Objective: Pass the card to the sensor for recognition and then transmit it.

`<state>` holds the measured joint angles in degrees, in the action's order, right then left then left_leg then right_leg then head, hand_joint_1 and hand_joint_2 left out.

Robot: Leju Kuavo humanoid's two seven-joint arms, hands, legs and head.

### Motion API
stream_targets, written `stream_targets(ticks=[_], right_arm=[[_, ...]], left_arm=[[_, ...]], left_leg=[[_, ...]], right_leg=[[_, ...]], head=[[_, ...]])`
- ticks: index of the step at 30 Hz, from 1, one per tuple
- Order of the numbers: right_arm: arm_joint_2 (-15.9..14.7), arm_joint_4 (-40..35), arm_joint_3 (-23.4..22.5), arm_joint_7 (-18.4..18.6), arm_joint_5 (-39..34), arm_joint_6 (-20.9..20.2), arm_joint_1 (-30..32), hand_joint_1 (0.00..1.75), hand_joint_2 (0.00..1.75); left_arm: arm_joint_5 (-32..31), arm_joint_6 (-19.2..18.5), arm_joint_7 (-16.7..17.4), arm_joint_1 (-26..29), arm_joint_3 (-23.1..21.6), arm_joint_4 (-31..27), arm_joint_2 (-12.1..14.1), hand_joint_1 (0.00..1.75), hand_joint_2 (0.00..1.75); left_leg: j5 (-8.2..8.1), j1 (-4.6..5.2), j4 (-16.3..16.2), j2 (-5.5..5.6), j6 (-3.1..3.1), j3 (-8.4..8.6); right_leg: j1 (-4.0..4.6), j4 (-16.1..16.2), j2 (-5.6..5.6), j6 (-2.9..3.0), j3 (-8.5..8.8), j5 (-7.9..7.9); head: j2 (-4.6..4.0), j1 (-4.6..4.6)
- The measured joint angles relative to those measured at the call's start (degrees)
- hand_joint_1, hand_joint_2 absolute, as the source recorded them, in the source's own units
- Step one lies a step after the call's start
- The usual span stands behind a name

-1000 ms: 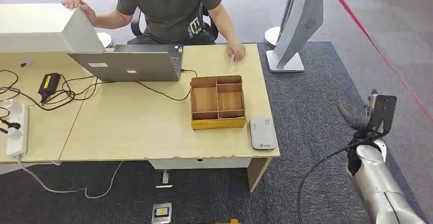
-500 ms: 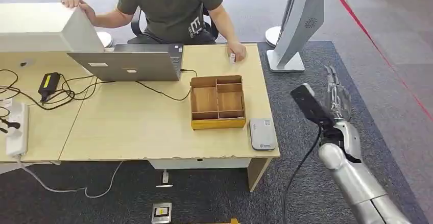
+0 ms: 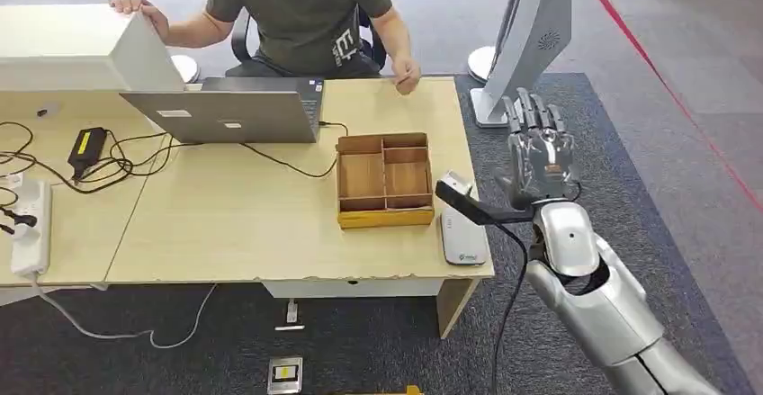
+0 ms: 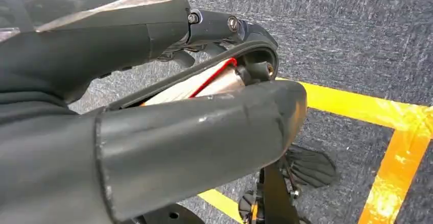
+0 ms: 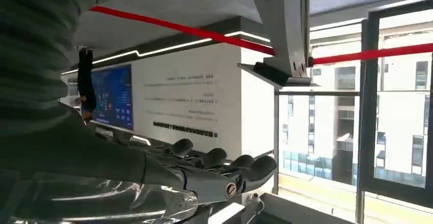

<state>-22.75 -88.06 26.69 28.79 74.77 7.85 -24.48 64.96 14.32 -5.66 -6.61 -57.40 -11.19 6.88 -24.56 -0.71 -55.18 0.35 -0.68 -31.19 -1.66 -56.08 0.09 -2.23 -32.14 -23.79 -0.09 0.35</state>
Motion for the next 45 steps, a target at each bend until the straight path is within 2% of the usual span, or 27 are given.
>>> stream_targets(ticks=[8,15,21,27,40,45], right_arm=[[0.6,-0.1,1.9,-0.2,1.0,-2.8,-1.6,0.0,1.75],[4.0,4.5,4.8,-0.2,0.8,-6.0,-7.1,0.0,1.75],[7.2,10.4,6.7,2.3,-7.4,-4.8,-11.7,0.0,1.75],[7.9,14.5,7.5,3.3,-10.6,-2.9,-12.7,0.0,1.75],[8.3,17.8,8.1,3.4,-11.5,-2.9,-12.8,0.0,1.75],[8.1,18.0,8.3,4.9,-12.0,-3.8,-12.8,0.0,1.75]], left_arm=[[0.6,0.0,0.5,0.0,0.0,0.0,0.0,0.0,0.0],[1.7,0.1,-0.8,-0.1,0.0,0.0,0.0,0.0,0.0],[1.8,-0.1,-0.1,0.0,0.0,0.0,0.0,0.0,0.0],[1.5,-0.4,0.5,0.0,0.0,0.0,0.0,0.0,0.0],[1.3,-0.5,0.9,0.2,0.0,0.0,0.0,0.0,0.0],[0.7,-0.5,0.6,0.2,0.0,0.0,0.0,0.0,0.0]], left_leg=[[0.0,-0.01,0.0,0.0,0.0,-0.04],[0.04,-0.01,0.0,-0.01,-0.03,-0.04],[0.04,-0.01,0.0,-0.01,-0.04,-0.04],[0.03,-0.01,0.0,0.0,-0.03,-0.06],[0.03,-0.01,0.0,0.0,-0.03,-0.04],[0.03,-0.01,0.0,-0.01,-0.03,-0.03]], right_leg=[[0.01,0.0,0.0,0.0,-0.02,-0.01],[0.01,0.0,-0.01,0.02,-0.03,0.01],[0.01,0.0,-0.01,0.02,-0.04,0.01],[0.01,0.0,-0.01,0.02,-0.05,0.01],[0.01,0.0,-0.01,0.02,-0.05,0.01],[0.01,0.0,-0.01,0.02,-0.06,0.01]], head=[[0.02,0.02],[0.0,0.02],[0.0,0.0],[0.0,0.02],[0.02,0.02],[0.0,0.0]])
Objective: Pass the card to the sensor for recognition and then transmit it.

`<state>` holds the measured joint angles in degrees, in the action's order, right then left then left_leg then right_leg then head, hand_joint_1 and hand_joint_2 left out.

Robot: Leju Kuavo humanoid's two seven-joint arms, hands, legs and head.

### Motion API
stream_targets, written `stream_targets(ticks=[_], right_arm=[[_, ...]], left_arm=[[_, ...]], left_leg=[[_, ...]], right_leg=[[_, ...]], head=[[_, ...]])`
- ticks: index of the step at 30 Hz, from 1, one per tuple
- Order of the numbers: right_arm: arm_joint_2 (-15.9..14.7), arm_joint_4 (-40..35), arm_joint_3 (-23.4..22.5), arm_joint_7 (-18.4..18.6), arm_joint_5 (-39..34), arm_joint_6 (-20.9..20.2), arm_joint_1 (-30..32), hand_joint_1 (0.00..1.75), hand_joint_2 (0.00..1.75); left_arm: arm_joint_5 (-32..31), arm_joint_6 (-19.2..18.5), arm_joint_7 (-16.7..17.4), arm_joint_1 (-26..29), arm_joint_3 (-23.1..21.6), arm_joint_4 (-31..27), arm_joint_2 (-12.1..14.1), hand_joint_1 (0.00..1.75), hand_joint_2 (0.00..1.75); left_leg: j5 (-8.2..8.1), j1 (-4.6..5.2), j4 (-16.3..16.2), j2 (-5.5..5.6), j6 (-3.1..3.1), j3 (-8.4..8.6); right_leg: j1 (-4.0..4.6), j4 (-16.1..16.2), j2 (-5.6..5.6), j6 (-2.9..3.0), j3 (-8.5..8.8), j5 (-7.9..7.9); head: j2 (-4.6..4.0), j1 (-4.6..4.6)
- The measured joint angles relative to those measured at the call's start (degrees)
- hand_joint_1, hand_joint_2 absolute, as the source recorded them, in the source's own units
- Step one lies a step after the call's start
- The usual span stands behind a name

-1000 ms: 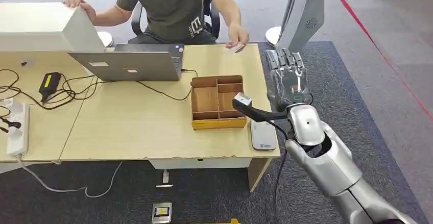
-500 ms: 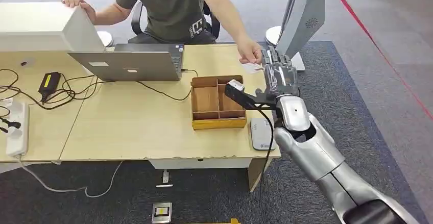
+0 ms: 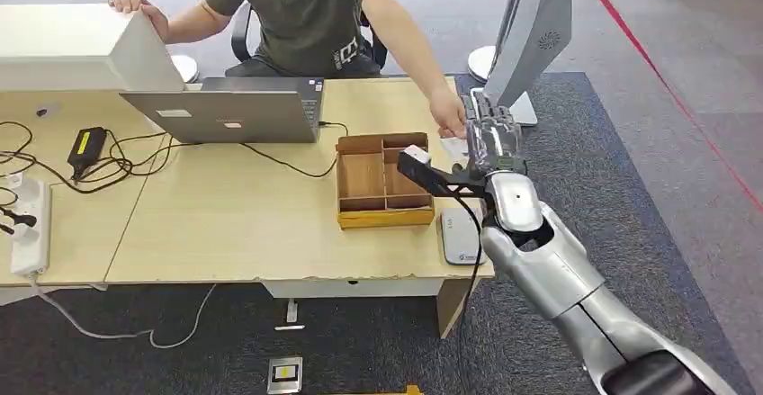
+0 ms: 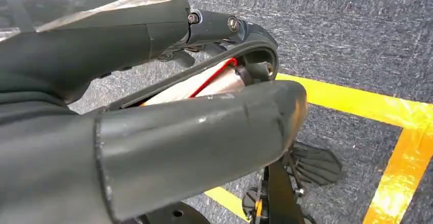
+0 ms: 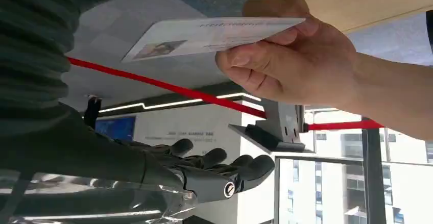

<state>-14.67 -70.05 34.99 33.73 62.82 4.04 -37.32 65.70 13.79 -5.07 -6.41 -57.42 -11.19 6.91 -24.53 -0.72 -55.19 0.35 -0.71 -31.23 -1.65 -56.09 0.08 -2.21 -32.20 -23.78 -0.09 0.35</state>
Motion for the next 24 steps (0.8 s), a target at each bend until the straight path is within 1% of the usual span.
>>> stream_targets(ticks=[3,4,5,12,15,24], right_arm=[[-0.6,-0.3,0.0,0.7,-0.2,-0.6,0.1,0.0,1.75],[-0.9,-0.4,0.0,0.9,-0.1,-0.8,0.1,1.68,1.75],[-1.0,-0.7,0.0,1.2,-0.1,-1.0,0.2,1.75,1.75],[-2.7,-2.2,0.0,2.5,-0.3,-0.9,1.0,1.75,1.75],[-3.1,-2.5,0.0,2.0,-1.6,-0.5,1.1,1.75,1.75],[-2.9,-2.3,1.2,0.8,-2.1,0.7,0.6,1.75,1.75]], left_arm=[[-0.5,-0.4,-0.5,0.0,0.0,0.0,0.1,0.0,0.0],[-0.7,-0.5,-0.6,0.0,0.0,0.0,0.1,0.0,0.0],[-0.8,-0.6,-0.7,0.0,0.0,0.0,0.1,0.0,0.0],[-1.4,-0.7,-0.9,0.1,0.0,0.0,0.1,0.0,0.0],[-1.4,-0.7,-0.7,0.1,0.0,0.0,0.1,0.0,0.0],[-0.9,-0.7,-0.6,0.1,0.0,0.0,0.2,0.0,0.0]], left_leg=[[0.0,0.0,0.0,0.0,0.0,0.0],[0.0,0.0,0.0,-0.01,0.0,0.0],[0.0,0.0,0.0,-0.01,0.0,0.0],[0.0,0.0,0.0,-0.01,0.0,0.01],[0.0,0.0,0.0,-0.02,0.0,0.0],[0.0,0.0,0.0,-0.01,0.0,-0.01]], right_leg=[[0.0,0.0,0.0,0.0,0.0,0.0],[0.0,0.0,0.0,0.0,0.0,0.0],[0.0,0.0,0.0,0.0,0.0,0.0],[0.0,0.0,0.0,0.0,0.0,0.0],[0.0,0.0,0.0,0.0,0.0,0.0],[0.0,0.0,0.0,0.0,0.01,0.0]], head=[[0.02,0.02],[0.0,0.02],[0.0,0.02],[0.0,0.0],[0.0,0.02],[0.0,0.02]])
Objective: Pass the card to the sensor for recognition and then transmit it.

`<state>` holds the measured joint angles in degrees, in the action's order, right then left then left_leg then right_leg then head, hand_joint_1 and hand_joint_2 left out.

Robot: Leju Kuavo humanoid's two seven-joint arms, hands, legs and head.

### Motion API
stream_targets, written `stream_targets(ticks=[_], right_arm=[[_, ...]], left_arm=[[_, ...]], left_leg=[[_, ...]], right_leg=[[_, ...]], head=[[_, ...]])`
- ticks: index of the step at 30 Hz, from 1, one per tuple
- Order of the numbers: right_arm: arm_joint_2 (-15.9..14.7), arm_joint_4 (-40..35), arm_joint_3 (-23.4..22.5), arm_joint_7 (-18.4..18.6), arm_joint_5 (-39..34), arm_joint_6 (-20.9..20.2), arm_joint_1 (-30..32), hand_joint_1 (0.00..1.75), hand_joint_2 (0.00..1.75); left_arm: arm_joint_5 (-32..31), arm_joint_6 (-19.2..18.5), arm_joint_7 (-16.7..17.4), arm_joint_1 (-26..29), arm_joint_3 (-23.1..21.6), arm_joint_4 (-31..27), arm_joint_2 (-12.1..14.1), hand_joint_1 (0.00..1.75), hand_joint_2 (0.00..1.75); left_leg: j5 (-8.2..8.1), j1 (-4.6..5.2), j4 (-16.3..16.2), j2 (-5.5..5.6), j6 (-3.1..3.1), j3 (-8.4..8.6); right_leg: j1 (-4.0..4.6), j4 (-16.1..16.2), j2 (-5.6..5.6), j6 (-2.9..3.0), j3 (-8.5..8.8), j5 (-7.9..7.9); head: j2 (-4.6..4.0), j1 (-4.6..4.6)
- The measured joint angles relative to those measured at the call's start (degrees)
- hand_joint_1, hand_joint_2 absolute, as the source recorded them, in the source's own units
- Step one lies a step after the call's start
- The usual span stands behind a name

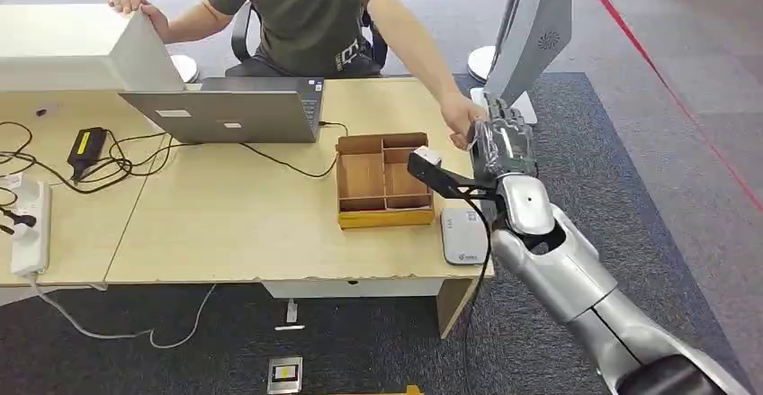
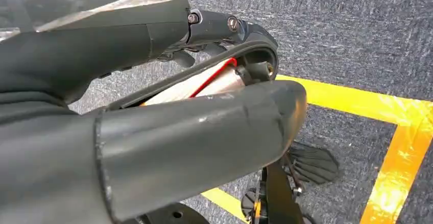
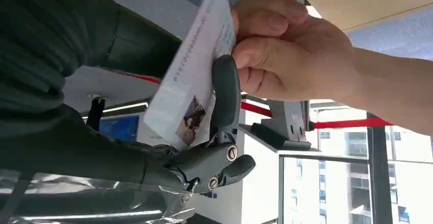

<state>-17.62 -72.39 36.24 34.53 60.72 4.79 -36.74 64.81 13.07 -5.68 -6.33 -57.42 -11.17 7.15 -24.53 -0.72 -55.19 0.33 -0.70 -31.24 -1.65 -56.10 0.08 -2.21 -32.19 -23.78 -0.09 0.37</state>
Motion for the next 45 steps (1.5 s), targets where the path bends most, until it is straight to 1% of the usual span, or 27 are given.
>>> stream_targets(ticks=[17,20,23,27,32,37,41,45], right_arm=[[1.1,3.6,3.2,-2.1,-1.6,3.0,-0.9,1.75,1.75],[2.0,6.6,3.6,-3.6,-1.9,4.1,-1.2,1.75,1.75],[3.2,11.5,4.4,-5.1,-2.9,6.4,-1.8,1.75,1.75],[4.1,16.2,5.1,-5.8,-3.3,7.5,-2.3,1.75,1.75],[4.8,19.8,5.8,-5.9,-3.3,7.5,-2.8,1.75,1.75],[4.9,22.6,6.1,-6.1,-3.4,7.3,-3.5,1.75,1.75],[4.4,24.2,6.4,-6.2,-3.4,5.7,-4.2,1.75,1.75],[3.6,25.6,6.4,-6.0,-3.4,5.5,-5.2,1.75,1.75]], left_arm=[[0.2,0.1,0.0,0.0,0.0,0.0,0.2,0.0,0.0],[0.7,0.3,0.2,0.0,0.0,0.0,0.2,0.0,0.0],[1.4,0.7,0.3,0.0,0.0,0.0,0.2,0.0,0.0],[1.5,0.9,0.5,0.1,0.0,0.0,0.2,0.0,0.0],[1.5,1.0,0.5,0.2,0.0,0.0,0.2,0.0,0.0],[1.7,1.4,0.5,0.2,0.0,0.0,0.2,0.0,0.0],[2.3,2.0,-0.1,0.2,0.0,0.0,0.2,0.0,0.0],[2.6,2.4,-0.1,0.3,0.0,0.0,0.2,0.0,0.0]], left_leg=[[0.0,0.0,0.0,0.0,0.0,-0.01],[0.0,0.0,0.0,0.0,0.0,-0.01],[0.0,0.0,0.0,0.0,0.0,-0.01],[0.01,0.0,0.0,0.04,0.0,-0.02],[0.0,0.0,0.0,0.02,0.0,-0.01],[0.0,0.0,0.0,0.01,0.0,-0.01],[0.0,0.0,0.0,0.01,0.0,0.01],[0.0,0.01,0.0,0.0,0.0,0.0]], right_leg=[[0.0,0.0,0.0,0.0,0.0,0.0],[0.0,0.0,0.0,0.0,0.0,0.0],[0.0,0.0,0.0,0.0,-0.01,0.0],[0.0,0.0,0.01,0.0,0.0,0.0],[0.0,0.0,0.0,0.0,-0.01,0.0],[0.0,0.0,0.0,0.0,-0.02,0.0],[0.0,0.0,0.0,0.0,-0.01,0.0],[-0.01,0.0,0.0,-0.01,-0.01,0.01]], head=[[0.02,-0.02],[0.0,0.0],[0.0,0.0],[0.0,0.0],[0.02,0.02],[0.0,0.0],[0.02,0.0],[0.0,0.02]])
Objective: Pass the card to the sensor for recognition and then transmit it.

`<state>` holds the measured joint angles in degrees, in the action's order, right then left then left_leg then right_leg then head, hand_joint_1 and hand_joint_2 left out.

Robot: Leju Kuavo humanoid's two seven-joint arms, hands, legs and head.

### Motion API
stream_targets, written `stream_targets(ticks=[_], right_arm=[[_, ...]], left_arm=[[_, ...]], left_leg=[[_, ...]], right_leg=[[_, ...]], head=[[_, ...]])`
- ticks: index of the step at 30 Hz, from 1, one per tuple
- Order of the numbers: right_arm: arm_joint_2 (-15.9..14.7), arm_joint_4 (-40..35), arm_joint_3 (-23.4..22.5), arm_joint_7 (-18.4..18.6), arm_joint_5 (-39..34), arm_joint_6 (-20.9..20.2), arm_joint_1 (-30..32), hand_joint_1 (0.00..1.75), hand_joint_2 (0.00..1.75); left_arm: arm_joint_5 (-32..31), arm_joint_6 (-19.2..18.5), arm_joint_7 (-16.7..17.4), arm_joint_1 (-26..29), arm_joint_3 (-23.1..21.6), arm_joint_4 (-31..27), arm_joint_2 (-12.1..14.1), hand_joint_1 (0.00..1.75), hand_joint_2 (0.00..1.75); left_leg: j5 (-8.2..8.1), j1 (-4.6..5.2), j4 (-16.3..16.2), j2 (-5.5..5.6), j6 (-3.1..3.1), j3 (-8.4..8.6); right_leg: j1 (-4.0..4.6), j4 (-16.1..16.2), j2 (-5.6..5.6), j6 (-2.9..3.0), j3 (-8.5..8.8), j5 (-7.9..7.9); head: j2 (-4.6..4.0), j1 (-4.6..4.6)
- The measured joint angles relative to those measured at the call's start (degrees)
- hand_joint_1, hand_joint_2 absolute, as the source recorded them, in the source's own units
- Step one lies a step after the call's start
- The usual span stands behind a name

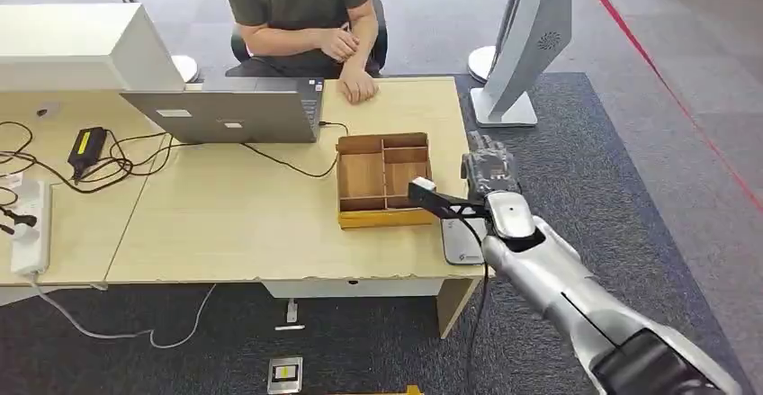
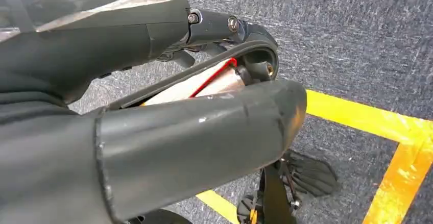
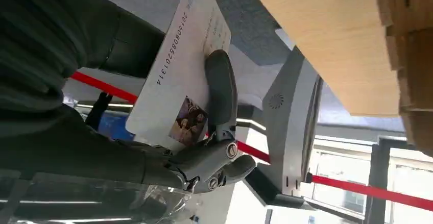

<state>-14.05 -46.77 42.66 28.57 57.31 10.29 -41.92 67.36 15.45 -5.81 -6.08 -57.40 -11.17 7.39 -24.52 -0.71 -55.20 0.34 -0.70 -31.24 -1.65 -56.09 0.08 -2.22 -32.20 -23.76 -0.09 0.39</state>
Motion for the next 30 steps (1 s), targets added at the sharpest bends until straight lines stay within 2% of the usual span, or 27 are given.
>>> stream_targets(ticks=[6,11,21,30], right_arm=[[-0.7,1.1,0.0,0.0,0.1,0.0,-0.6,1.75,1.75],[-1.7,1.2,-0.1,1.6,-0.1,-1.4,-0.4,1.75,1.75],[-5.3,-3.0,-2.8,3.0,0.5,-4.1,5.9,1.75,1.75],[-6.6,-6.9,-4.6,3.0,2.0,-4.9,8.2,1.75,1.75]], left_arm=[[0.1,0.0,0.0,0.0,0.0,0.0,0.0,0.0,0.0],[-0.4,0.0,0.3,0.0,0.0,0.0,0.0,0.0,0.0],[-0.9,-0.7,-0.4,0.1,0.0,0.0,0.0,0.0,0.0],[-1.0,-0.9,0.0,0.1,0.0,0.0,0.0,0.0,0.0]], left_leg=[[0.0,0.0,0.0,0.0,0.0,0.01],[0.0,0.0,0.0,0.01,0.0,0.02],[-0.02,0.0,0.0,-0.01,0.01,0.01],[-0.01,0.0,0.0,-0.03,0.01,0.03]], right_leg=[[0.0,0.0,0.0,0.0,-0.01,0.0],[0.0,0.0,0.0,0.0,-0.01,0.0],[0.0,0.0,0.0,0.0,0.0,0.0],[0.0,0.0,-0.01,0.0,0.01,0.0]], head=[[0.0,-0.02],[0.02,0.0],[0.02,-0.02],[0.0,0.0]])
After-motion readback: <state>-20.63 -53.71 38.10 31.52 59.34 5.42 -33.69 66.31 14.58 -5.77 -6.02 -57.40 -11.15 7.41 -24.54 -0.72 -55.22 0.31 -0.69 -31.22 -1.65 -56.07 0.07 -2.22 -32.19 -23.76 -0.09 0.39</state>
